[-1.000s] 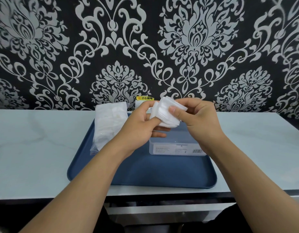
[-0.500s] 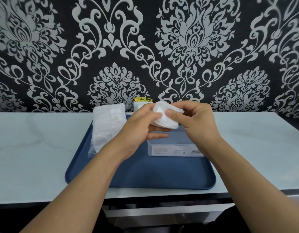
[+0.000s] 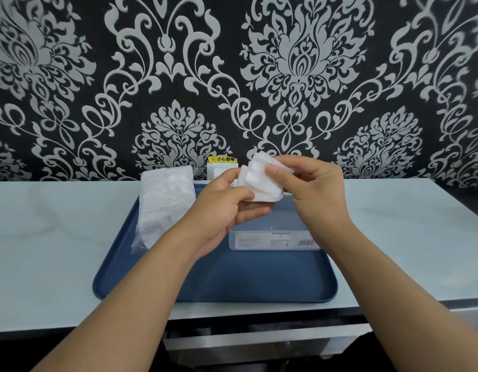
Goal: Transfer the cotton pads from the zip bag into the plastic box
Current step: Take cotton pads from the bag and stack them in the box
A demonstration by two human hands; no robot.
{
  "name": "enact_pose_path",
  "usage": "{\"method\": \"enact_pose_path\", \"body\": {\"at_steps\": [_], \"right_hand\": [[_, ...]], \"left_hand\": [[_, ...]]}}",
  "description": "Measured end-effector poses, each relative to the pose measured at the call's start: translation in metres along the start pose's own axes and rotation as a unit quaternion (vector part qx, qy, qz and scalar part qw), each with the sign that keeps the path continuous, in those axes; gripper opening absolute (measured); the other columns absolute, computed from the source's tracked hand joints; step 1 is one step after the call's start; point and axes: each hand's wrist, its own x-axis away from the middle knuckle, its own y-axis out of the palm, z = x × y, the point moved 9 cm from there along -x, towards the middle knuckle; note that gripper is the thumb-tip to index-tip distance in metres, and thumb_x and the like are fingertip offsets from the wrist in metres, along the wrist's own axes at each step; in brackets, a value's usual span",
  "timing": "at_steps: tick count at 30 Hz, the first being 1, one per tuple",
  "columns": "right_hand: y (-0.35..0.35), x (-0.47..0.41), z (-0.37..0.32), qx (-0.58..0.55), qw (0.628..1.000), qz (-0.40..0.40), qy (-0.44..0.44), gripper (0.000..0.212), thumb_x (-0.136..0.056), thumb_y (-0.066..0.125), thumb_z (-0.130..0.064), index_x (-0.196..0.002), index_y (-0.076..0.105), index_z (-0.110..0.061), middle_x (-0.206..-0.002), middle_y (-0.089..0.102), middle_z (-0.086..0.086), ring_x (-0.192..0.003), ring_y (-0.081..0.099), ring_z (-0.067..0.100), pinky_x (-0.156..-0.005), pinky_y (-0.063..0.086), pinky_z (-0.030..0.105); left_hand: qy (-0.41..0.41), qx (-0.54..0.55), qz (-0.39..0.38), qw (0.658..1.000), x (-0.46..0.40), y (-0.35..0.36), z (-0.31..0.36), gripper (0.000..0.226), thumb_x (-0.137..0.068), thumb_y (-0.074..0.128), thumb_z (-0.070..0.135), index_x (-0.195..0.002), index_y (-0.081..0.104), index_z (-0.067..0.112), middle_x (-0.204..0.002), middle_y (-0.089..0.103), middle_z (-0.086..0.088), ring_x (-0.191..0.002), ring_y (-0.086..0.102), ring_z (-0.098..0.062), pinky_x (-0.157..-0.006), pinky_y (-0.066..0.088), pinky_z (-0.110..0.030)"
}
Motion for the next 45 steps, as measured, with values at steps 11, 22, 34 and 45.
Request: {"method": "enact_pose_path", "body": {"at_steps": [11, 22, 34, 45], "right_hand": [[-0.031, -0.007, -0.010, -0.054, 0.997, 0.059, -0.003, 0.008, -0.088, 0.073, -0.013, -0.093, 0.078, -0.012, -0.082, 0.071, 0.009, -0.073, 0.057, 0.018, -0.070, 0.050, 0.034], [0.000, -0.009, 0.001, 0.097, 0.988, -0.117, 0.002, 0.015, -0.083, 0.077, -0.003, -0.097, 0.077, 0.000, -0.087, 0.076, 0.013, -0.072, 0.064, 0.011, -0.068, 0.054, 0.020], [-0.015, -0.012, 0.025, 0.141, 0.985, -0.048, 0.087, 0.047, -0.081, 0.081, -0.014, -0.125, 0.063, -0.017, -0.095, 0.057, 0.004, -0.074, 0.053, 0.012, -0.072, 0.054, 0.025], [-0.058, -0.024, 0.030, 0.174, 0.962, 0.029, 0.209, 0.029, -0.076, 0.083, -0.025, -0.078, 0.070, 0.001, -0.068, 0.067, 0.012, -0.056, 0.055, 0.014, -0.052, 0.045, 0.020]], "left_hand": [[-0.018, -0.042, 0.023, 0.999, 0.001, 0.002, -0.006, 0.043, -0.096, 0.042, -0.009, -0.130, 0.058, 0.011, -0.122, 0.068, -0.021, -0.095, 0.076, -0.033, -0.076, 0.063, -0.031], [-0.031, -0.005, -0.005, 0.999, 0.002, 0.010, -0.007, 0.034, -0.101, 0.044, 0.000, -0.127, 0.062, 0.011, -0.109, 0.076, -0.019, -0.099, 0.075, -0.034, -0.085, 0.062, -0.038], [-0.015, 0.027, 0.027, 0.999, -0.007, 0.023, -0.011, 0.026, -0.102, 0.048, 0.013, -0.123, 0.061, 0.007, -0.117, 0.073, -0.016, -0.099, 0.075, -0.029, -0.081, 0.062, -0.036], [0.168, -0.427, 0.088, 0.884, -0.018, 0.006, 0.027, 0.046, -0.098, 0.056, 0.041, -0.142, 0.043, 0.032, -0.112, 0.062, 0.009, -0.090, 0.066, -0.013, -0.078, 0.057, -0.037]]}}
